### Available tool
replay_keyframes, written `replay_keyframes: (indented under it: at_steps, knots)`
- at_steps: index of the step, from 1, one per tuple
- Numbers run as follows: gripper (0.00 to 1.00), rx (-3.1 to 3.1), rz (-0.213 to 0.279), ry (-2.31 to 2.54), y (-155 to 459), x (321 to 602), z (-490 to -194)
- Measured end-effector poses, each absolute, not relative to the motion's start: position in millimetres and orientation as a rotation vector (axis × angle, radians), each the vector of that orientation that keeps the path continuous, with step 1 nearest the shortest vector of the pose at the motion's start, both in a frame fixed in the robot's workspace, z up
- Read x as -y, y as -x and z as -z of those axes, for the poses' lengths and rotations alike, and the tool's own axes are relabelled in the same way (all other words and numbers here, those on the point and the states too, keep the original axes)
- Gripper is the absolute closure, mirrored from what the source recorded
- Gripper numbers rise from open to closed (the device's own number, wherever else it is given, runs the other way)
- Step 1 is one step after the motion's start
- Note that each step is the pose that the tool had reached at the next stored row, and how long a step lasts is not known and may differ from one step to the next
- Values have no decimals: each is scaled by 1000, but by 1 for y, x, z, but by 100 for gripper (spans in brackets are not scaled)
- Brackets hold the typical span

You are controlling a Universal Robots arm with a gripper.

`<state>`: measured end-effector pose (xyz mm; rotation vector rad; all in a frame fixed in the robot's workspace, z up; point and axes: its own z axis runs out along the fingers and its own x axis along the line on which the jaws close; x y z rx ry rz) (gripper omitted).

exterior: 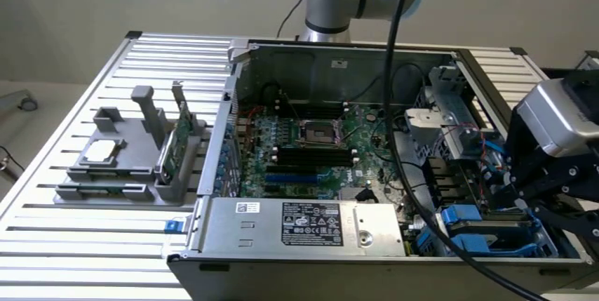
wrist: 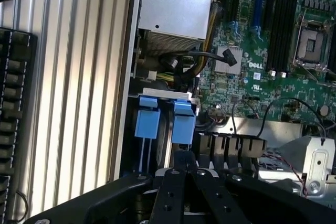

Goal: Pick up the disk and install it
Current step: 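Insert the disk into the insertion slot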

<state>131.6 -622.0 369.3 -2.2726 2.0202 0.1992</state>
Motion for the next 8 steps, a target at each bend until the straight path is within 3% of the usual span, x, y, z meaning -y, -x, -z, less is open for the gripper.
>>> replay_keyframes:
  at_steps: [8]
  knots:
    - [89, -2018, -199, 2275, -134, 619, -355]
